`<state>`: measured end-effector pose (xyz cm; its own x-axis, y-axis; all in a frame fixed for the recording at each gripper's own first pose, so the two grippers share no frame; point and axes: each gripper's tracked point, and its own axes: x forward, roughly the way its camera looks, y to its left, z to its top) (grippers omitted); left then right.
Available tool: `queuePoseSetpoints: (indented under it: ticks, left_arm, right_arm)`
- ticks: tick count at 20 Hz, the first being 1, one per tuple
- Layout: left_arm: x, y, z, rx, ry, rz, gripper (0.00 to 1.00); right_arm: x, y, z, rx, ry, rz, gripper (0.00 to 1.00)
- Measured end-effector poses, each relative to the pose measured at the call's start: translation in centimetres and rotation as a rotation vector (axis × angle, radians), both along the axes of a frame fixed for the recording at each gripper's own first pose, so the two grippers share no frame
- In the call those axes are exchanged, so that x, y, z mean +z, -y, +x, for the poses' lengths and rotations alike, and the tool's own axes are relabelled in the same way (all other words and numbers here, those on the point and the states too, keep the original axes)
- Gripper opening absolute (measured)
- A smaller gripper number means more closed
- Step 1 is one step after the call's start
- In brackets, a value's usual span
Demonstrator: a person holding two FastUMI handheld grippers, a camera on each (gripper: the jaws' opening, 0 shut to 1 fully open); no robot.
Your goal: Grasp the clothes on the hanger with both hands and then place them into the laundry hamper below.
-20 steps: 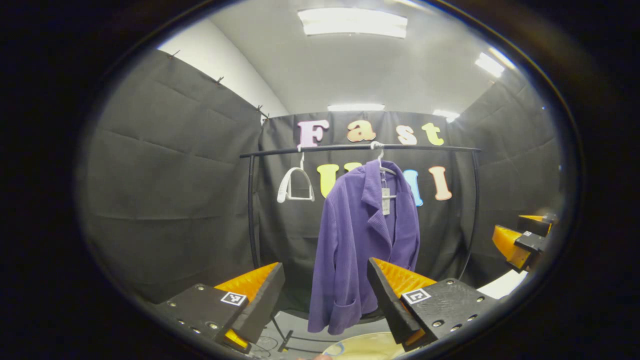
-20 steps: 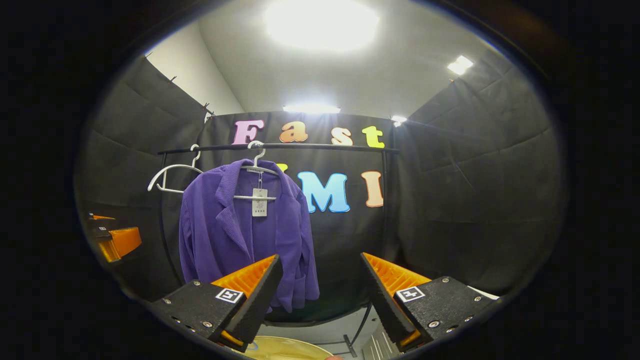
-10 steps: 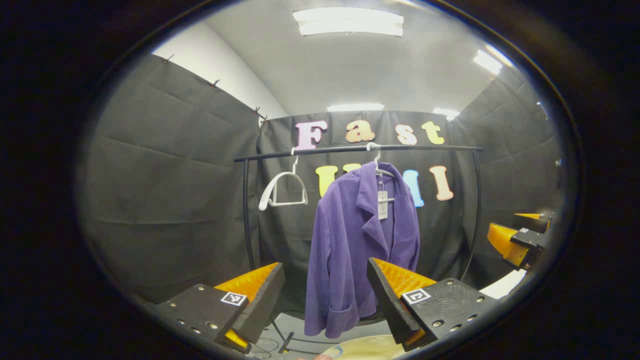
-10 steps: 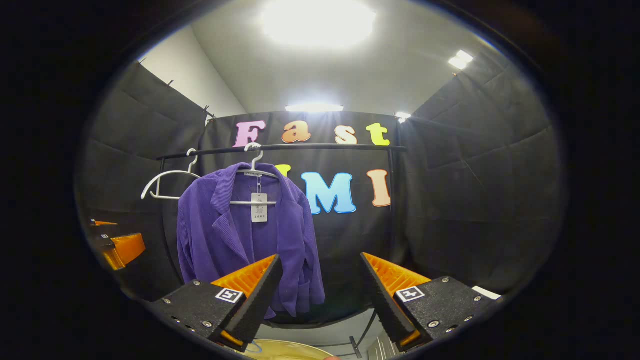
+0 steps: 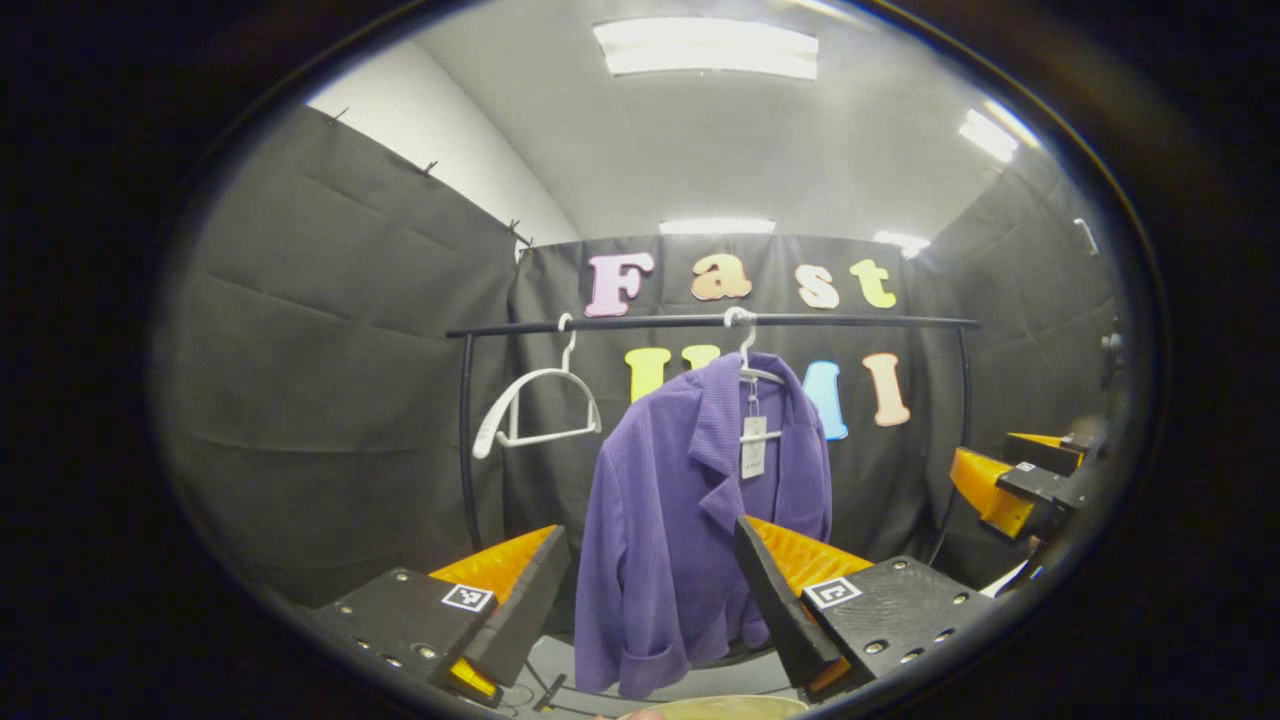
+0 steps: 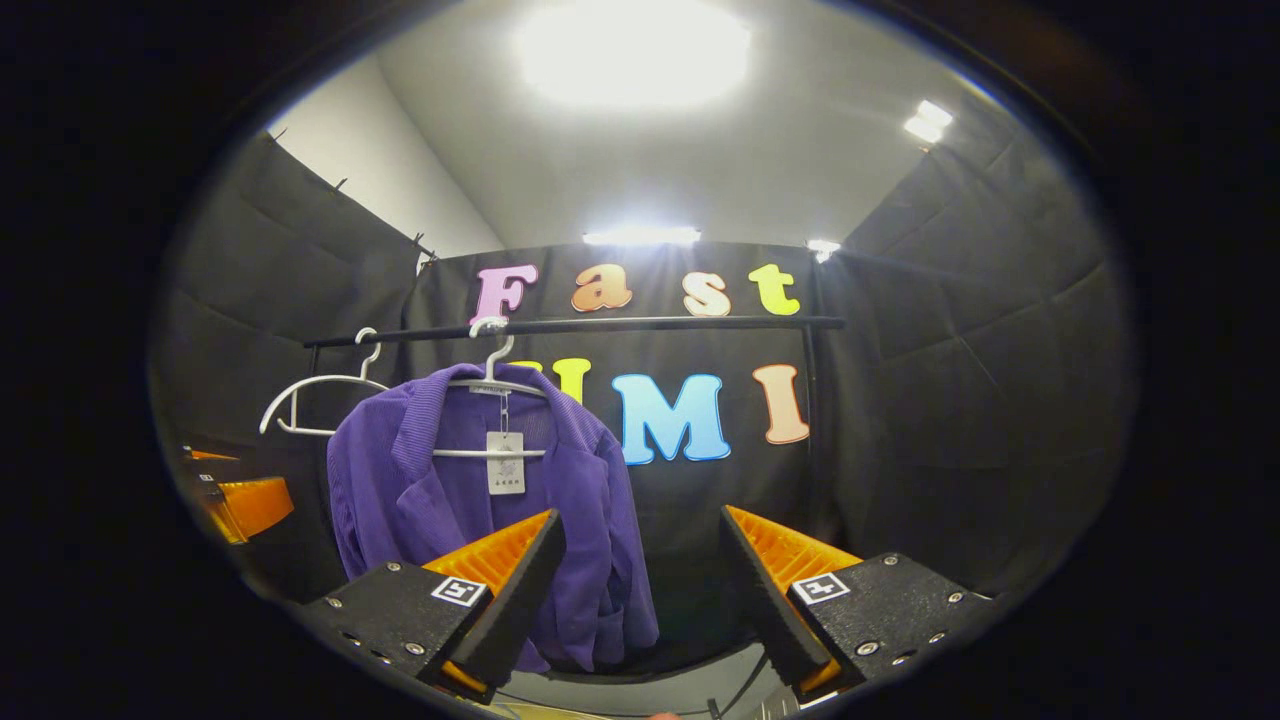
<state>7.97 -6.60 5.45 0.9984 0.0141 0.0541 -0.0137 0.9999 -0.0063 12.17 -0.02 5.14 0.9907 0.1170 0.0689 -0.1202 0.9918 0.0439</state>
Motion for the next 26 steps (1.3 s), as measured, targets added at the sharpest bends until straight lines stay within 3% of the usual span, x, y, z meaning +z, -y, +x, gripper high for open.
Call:
queuePoseSetpoints:
  ticks: [9,15,16,19,26]
  left_arm:
    - [1.2,3.4,5.1,0.016,-0.001,-0.008,1.00]
    - [0.4,5.7,9.8,0.025,-0.015,-0.011,1.00]
    - [0.3,6.1,10.6,0.032,-0.015,0.000,0.96]
    - [-0.2,6.2,12.5,0.054,-0.021,0.013,1.00]
    - [-2.3,5.9,15.8,0.111,-0.065,0.026,0.96]
  right_arm:
    - [1.6,-1.0,7.0,0.100,0.053,-0.004,0.95]
    - [1.3,-2.5,11.9,0.152,0.041,0.057,0.95]
    - [1.2,-2.8,12.7,0.160,0.038,0.065,0.95]
    - [0.7,-3.6,15.2,0.183,0.030,0.083,0.95]
    - [-1.5,-7.2,20.1,0.297,-0.022,0.149,0.94]
